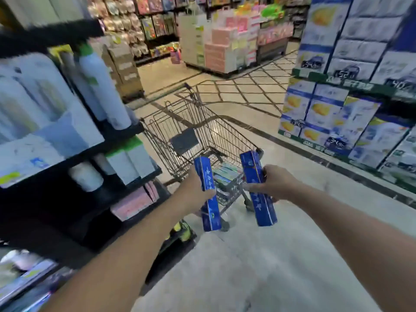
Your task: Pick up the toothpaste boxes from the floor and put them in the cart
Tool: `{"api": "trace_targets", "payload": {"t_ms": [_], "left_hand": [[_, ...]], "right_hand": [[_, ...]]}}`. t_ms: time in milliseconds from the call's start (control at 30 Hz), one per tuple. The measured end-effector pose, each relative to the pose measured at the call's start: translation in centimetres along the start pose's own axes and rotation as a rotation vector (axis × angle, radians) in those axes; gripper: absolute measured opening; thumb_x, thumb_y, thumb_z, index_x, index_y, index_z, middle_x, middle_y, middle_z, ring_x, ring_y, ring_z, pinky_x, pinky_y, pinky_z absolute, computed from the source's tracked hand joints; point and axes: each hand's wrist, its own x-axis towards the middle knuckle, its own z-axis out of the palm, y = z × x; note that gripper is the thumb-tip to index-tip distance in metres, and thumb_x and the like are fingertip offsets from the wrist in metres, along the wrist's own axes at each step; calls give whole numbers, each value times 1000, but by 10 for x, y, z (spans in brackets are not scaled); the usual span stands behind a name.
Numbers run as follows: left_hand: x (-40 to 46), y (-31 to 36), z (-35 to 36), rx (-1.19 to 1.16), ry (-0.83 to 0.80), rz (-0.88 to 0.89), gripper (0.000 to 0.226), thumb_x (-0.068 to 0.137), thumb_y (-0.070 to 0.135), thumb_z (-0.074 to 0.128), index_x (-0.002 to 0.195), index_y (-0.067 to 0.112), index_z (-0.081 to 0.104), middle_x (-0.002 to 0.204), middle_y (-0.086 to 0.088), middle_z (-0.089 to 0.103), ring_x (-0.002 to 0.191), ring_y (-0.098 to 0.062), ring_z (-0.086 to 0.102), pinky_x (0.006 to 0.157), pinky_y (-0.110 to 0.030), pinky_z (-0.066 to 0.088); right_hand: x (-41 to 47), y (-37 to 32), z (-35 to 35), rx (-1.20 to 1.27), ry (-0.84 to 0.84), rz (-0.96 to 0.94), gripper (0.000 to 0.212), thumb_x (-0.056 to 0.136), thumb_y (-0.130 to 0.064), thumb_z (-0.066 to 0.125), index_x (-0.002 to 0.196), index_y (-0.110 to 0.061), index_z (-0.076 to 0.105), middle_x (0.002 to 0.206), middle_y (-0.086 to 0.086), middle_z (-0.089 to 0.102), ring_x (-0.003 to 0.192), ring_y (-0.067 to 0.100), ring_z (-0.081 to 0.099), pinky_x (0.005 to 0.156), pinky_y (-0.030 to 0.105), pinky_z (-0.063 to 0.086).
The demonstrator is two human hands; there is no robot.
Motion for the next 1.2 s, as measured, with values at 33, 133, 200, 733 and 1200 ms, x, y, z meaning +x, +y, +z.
{"api": "trace_targets", "payload": {"t_ms": [33, 133, 200, 733, 1200], "left_hand": [[14, 10, 6, -11, -20, 4, 82, 92, 29, 68, 150, 29, 10, 123, -4, 58, 91, -20, 64, 64, -34, 58], [64, 32, 19, -36, -79, -7, 79, 92, 25, 67, 147, 37, 12, 110, -3, 60, 87, -24, 68, 61, -43, 61], [99, 41, 22, 17, -101, 5, 86, 90, 30, 69, 149, 39, 7, 113, -4, 61, 90, -26, 68, 67, -48, 62], [393, 58, -21, -95, -155, -126, 96, 89, 27, 70, 154, 31, -1, 126, -7, 59, 98, -27, 67, 73, -47, 61], [563, -33, 71, -174, -98, -453, 96, 90, 27, 70, 154, 20, -1, 115, -7, 64, 90, -23, 66, 76, -39, 57]], "right_hand": [[9, 7, -8, 27, 8, 13, 54, 63, -59, 82, 89, -19, 55, 86, 3, 65, 75, 19, 67, 59, 37, 61], [44, 23, -26, 56, 11, 50, 50, 67, -54, 82, 91, -19, 55, 88, 3, 66, 75, 17, 66, 56, 35, 61], [75, 29, -32, 53, 5, 77, 54, 67, -55, 82, 95, -17, 56, 91, 4, 67, 77, 18, 67, 60, 37, 62], [372, -23, -70, -55, -92, 141, 48, 68, -53, 81, 90, -21, 52, 86, 1, 64, 74, 17, 66, 70, 40, 61], [614, 50, -2, -334, -419, 39, 50, 70, -56, 79, 93, -16, 60, 87, 4, 67, 79, 19, 65, 77, 40, 57]]}}
